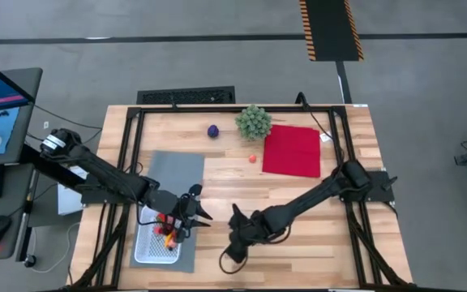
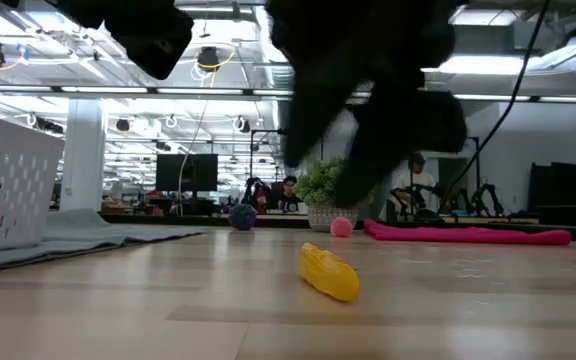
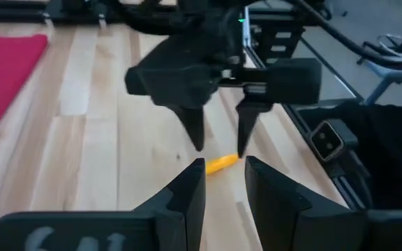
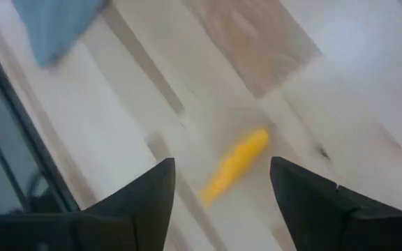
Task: Pick and placing Produce into tupperware
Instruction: Put the yellow corn into the white basket
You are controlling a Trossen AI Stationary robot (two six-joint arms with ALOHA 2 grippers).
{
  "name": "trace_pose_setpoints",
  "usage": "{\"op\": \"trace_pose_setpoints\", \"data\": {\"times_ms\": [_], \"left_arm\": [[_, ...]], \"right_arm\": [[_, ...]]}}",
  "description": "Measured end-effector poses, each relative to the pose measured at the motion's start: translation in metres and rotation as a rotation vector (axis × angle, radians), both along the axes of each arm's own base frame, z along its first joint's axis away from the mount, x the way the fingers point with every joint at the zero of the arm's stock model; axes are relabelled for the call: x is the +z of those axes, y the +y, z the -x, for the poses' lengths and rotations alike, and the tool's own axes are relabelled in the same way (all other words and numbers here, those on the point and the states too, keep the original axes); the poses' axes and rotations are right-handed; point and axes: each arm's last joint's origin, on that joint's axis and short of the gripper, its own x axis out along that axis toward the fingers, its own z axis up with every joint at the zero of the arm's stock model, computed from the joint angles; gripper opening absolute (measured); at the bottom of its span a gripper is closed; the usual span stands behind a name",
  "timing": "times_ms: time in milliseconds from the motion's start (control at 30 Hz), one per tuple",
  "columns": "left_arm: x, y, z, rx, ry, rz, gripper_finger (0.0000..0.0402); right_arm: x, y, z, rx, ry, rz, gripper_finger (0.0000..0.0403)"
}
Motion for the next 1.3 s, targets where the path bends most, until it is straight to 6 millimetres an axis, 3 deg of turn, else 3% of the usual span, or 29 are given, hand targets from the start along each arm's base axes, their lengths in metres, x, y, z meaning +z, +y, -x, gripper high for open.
{"op": "trace_pose_setpoints", "data": {"times_ms": [233, 400, 633, 733, 833, 967, 1067, 1167, 1300], "left_arm": [[-0.003, -0.002, 0.001, -0.013, 0.021, -0.012, 0.0092], [-0.004, -0.003, 0.002, -0.012, 0.029, -0.01, 0.0092], [-0.003, -0.003, 0.002, -0.013, 0.023, -0.01, 0.0092], [-0.003, -0.003, 0.002, -0.013, 0.024, -0.01, 0.0092], [-0.003, -0.003, 0.002, -0.01, 0.027, -0.005, 0.0092], [-0.003, -0.003, 0.002, -0.006, 0.031, 0.004, 0.0092], [-0.003, -0.003, 0.002, -0.002, 0.031, 0.007, 0.0092], [-0.003, -0.002, 0.001, 0.022, 0.028, 0.014, 0.0092], [-0.003, -0.002, 0.001, 0.038, 0.025, 0.011, 0.0092]], "right_arm": [[-0.006, 0.001, 0.001, -0.042, 0.038, 0.077, 0.0255], [-0.022, 0.0, 0.001, -0.074, 0.092, 0.104, 0.0255], [-0.032, 0.01, -0.013, -0.054, 0.114, 0.13, 0.0254], [-0.037, 0.012, -0.017, -0.036, 0.156, 0.162, 0.0235], [-0.036, 0.016, -0.019, 0.002, 0.188, 0.195, 0.0182], [-0.031, 0.019, -0.02, 0.081, 0.216, 0.23, 0.0095], [-0.021, 0.021, -0.011, 0.116, 0.288, 0.26, 0.0065], [-0.002, 0.023, -0.005, 0.112, 0.31, 0.265, 0.0071], [0.009, 0.03, 0.0, 0.094, 0.292, 0.263, 0.0121]]}}
